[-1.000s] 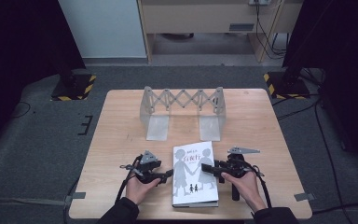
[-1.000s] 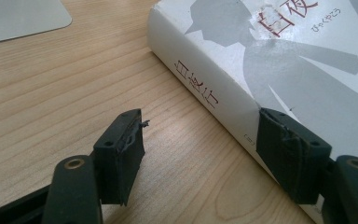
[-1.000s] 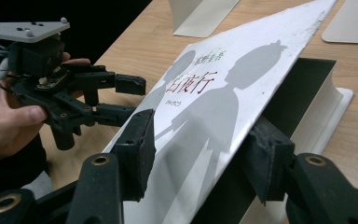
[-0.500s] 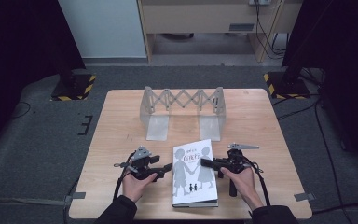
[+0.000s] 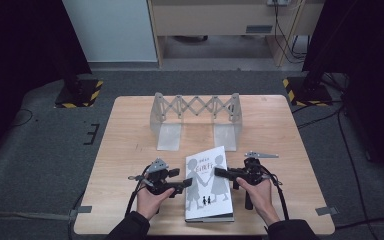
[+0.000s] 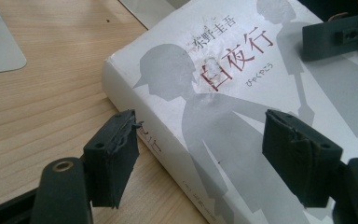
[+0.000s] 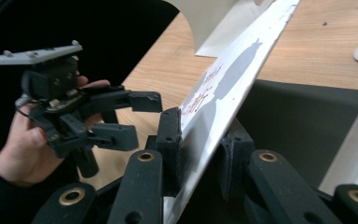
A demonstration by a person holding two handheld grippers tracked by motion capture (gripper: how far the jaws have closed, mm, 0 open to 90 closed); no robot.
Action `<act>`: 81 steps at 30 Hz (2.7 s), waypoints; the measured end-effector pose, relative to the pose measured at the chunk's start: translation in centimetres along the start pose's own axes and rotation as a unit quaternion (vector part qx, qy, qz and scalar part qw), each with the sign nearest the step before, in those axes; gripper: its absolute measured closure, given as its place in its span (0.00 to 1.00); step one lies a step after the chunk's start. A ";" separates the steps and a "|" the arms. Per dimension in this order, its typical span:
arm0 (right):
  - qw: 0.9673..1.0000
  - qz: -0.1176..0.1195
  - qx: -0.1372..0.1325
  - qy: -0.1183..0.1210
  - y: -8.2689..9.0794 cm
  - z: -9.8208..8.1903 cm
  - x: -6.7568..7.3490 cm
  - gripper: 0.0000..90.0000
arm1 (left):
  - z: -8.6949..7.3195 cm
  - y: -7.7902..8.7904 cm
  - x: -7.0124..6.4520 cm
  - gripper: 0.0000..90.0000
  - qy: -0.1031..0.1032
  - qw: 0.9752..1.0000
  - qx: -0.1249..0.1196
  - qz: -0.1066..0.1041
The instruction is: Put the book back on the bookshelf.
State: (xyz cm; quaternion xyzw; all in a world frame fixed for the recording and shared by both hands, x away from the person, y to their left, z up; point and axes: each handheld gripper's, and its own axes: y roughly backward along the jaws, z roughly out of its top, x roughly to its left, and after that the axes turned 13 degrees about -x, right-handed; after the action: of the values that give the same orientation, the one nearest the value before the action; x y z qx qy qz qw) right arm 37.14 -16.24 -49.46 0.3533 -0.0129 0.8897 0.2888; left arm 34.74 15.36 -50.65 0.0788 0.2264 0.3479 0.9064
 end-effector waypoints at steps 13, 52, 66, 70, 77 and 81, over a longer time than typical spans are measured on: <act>0.999 0.042 -0.020 0.002 1.1 1.3 1.3 0.90 | -0.7 -0.8 -0.5 0.16 0.025 0.999 0.000 -0.024; 1.000 0.014 0.001 0.010 1.6 1.3 -0.3 0.87 | -3.3 -3.3 -0.2 0.01 0.111 0.987 0.036 -0.107; 0.983 -0.060 -0.007 0.175 1.9 0.4 0.4 0.61 | -3.7 -3.1 -0.1 0.03 0.117 0.988 0.018 -0.102; 0.976 -0.109 0.022 0.190 0.7 -1.1 0.3 0.40 | -3.6 -3.0 -0.2 0.08 0.104 0.990 0.021 -0.090; 0.981 -0.121 0.041 0.144 0.2 -1.5 -0.5 0.39 | -3.6 -3.0 -0.2 0.12 0.105 0.990 0.020 -0.087; 0.984 -0.128 0.037 0.119 0.2 -1.8 -0.9 0.39 | -3.6 -3.0 -0.1 0.12 0.111 0.990 0.019 -0.088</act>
State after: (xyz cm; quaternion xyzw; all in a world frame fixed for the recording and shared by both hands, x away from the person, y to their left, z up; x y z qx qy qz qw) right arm 36.45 -16.46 -51.32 0.2541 0.0999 0.8810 0.3864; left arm 34.79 12.97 -54.74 0.0368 0.3378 0.2690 0.9012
